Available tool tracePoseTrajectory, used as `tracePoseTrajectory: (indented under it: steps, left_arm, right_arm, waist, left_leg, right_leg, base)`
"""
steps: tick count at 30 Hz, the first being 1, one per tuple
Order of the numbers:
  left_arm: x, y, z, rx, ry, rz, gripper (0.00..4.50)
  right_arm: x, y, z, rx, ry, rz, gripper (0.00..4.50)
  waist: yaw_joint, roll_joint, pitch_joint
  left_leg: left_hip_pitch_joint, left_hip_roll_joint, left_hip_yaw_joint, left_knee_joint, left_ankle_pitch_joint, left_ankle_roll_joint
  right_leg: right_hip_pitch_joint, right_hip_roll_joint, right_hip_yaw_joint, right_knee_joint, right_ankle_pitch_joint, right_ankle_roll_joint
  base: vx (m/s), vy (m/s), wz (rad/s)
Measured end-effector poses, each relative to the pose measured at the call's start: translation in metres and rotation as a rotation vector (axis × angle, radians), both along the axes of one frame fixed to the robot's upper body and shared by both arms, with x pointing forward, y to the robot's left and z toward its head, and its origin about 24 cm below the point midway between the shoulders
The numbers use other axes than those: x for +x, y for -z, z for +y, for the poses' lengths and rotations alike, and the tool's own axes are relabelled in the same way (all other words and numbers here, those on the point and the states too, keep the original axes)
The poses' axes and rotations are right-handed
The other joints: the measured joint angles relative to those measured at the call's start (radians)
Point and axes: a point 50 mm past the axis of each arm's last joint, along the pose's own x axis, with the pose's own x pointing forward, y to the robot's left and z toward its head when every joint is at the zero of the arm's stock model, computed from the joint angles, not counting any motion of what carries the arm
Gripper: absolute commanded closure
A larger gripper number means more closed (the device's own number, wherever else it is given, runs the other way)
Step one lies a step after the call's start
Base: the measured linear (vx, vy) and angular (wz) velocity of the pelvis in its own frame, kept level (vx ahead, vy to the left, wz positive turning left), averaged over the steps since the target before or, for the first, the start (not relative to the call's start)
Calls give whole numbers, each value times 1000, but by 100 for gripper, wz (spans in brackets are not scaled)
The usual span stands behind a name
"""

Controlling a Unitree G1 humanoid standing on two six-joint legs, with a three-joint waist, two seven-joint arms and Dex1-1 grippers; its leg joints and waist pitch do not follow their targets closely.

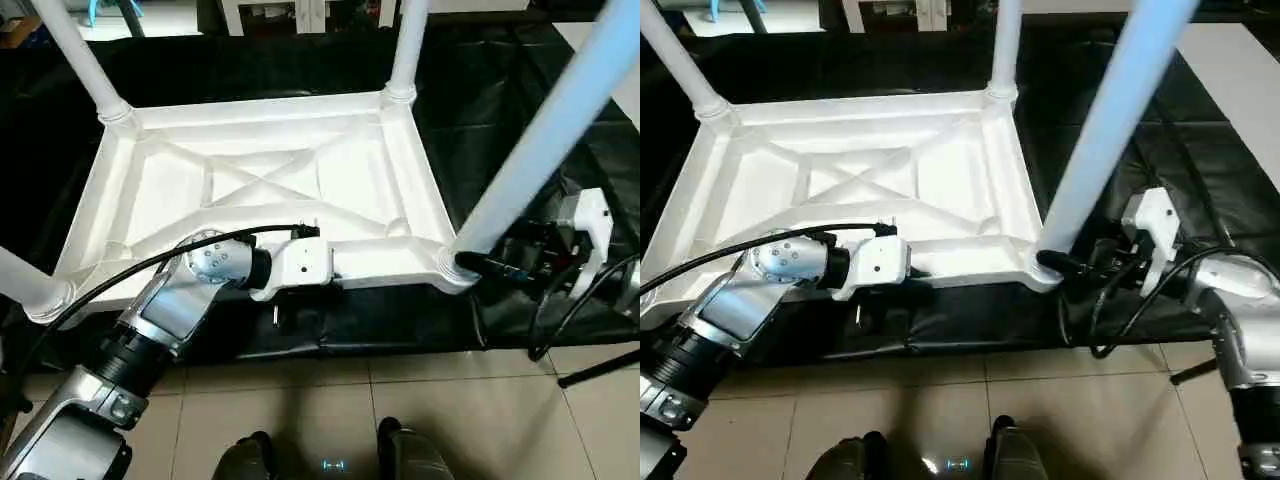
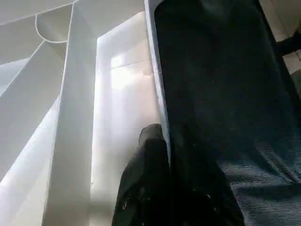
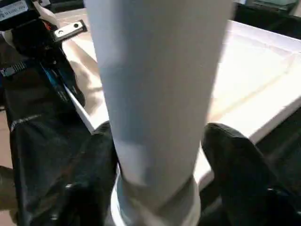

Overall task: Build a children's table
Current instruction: Rotate leg to tighten

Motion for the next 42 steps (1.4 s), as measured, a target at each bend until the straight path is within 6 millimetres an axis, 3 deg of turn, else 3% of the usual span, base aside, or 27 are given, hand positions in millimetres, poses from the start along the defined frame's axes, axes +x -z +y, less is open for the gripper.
tracePoseTrajectory:
  steps: [9, 19, 21, 24, 26, 31, 36, 38, 40, 42]
  left_arm:
    - [0, 0, 1, 1, -1, 0, 450]
    - [2, 1, 3, 0, -14, 1, 450]
    - [12, 0, 2, -12, -102, -10, 450]
    - [28, -3, -15, -29, -239, -30, 450]
    - [31, -3, -28, -40, -279, -43, 450]
    - [37, -3, -36, -44, -329, -54, 450]
    - [37, -4, -27, -32, -308, -66, 450]
    - [33, -4, -17, -27, -251, -73, 450]
    - [29, -3, -7, -25, -202, -74, 450]
    - [22, -5, -2, -20, -123, -54, 450]
  right_arm:
    - [1, 1, 4, 4, -15, 1, 251]
    - [4, 3, 8, 5, 17, -17, 261]
    - [24, 12, 26, 78, 209, -40, 261]
    - [58, 13, 49, 160, 554, -80, 262]
    - [68, 15, 56, 190, 681, -101, 262]
    - [83, 15, 69, 220, 804, -120, 262]
    - [81, 10, 62, 198, 663, -122, 262]
    - [69, 10, 53, 154, 524, -130, 193]
    - [62, 11, 50, 122, 442, -118, 193]
    - [49, 11, 42, 114, 314, -78, 173]
  waist:
    - [-1, 0, 0]
    - [-4, 0, 0]
    - [-21, -8, -1]
    - [-40, -11, -1]
    - [-43, -11, -2]
    - [-50, -12, -1]
    - [-52, -13, 0]
    - [-48, -13, 0]
    - [-43, -13, -1]
    - [-28, -8, 0]
  left_leg:
    - [0, 0, 0, 1, 0, 0]
    - [0, 0, -1, 2, 0, 0]
    - [0, 0, -3, 2, -1, -5]
    - [0, -2, -7, 3, 2, -15]
    - [2, -2, -7, 1, 2, -15]
    - [1, -3, -5, 3, 2, -15]
    - [0, -3, -5, 1, 2, -15]
    - [0, -1, -5, -3, 3, -14]
    - [0, 0, -6, -7, 3, -14]
    - [0, 1, -6, -10, 5, -11]
  right_leg:
    - [0, 0, 0, 1, -1, 1]
    - [0, 0, 1, 2, -1, 1]
    - [1, 1, 1, 2, -1, 1]
    - [-1, 0, -2, -2, -4, 6]
    - [0, 0, -1, -9, -4, 6]
    - [0, 0, -1, -11, -4, 6]
    - [0, 0, -1, -11, -2, 4]
    - [0, 0, -1, -10, 2, 2]
    - [0, 0, -2, -8, 6, 2]
    - [-2, 1, -3, -8, 10, -4]
  base:
    - [0, 0, 0]
    - [0, 0, 0]
    - [0, 0, 0]
    - [-57, 7, -15]
    - [0, 0, 0]
    - [0, 0, 0]
    - [0, 0, 0]
    - [0, 0, 0]
    - [0, 0, 0]
    - [26, -10, 3]
